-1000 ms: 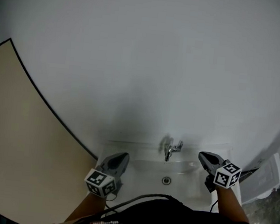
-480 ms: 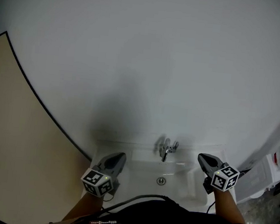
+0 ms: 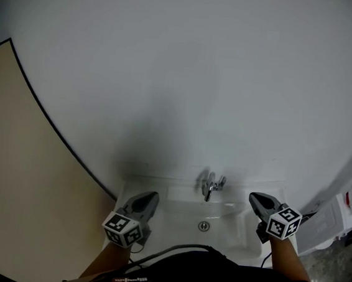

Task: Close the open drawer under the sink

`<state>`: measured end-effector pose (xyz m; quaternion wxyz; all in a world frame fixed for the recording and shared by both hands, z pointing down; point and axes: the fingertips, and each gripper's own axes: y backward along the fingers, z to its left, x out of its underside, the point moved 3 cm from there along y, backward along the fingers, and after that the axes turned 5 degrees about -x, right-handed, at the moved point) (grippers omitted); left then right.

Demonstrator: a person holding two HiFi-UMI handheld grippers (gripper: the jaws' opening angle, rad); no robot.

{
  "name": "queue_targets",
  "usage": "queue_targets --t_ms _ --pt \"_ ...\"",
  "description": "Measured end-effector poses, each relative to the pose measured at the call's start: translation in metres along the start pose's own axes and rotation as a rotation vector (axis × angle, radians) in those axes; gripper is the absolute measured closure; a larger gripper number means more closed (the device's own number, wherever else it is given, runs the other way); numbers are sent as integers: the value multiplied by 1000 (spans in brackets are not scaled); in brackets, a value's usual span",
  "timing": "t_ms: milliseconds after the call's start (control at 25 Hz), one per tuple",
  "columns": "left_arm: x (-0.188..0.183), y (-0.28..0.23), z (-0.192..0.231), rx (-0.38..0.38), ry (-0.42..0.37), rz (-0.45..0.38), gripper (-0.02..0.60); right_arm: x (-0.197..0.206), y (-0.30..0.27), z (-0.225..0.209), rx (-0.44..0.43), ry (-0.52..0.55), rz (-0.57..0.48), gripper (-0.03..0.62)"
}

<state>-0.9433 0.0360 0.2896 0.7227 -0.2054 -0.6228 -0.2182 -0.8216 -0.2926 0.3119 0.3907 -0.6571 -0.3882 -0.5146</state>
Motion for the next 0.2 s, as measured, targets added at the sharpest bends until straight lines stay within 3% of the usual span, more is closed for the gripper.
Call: queue_targets --t_ms 200 --pt "-1 3 -5 -4 1 5 581 -1 1 2 -16 5 4 597"
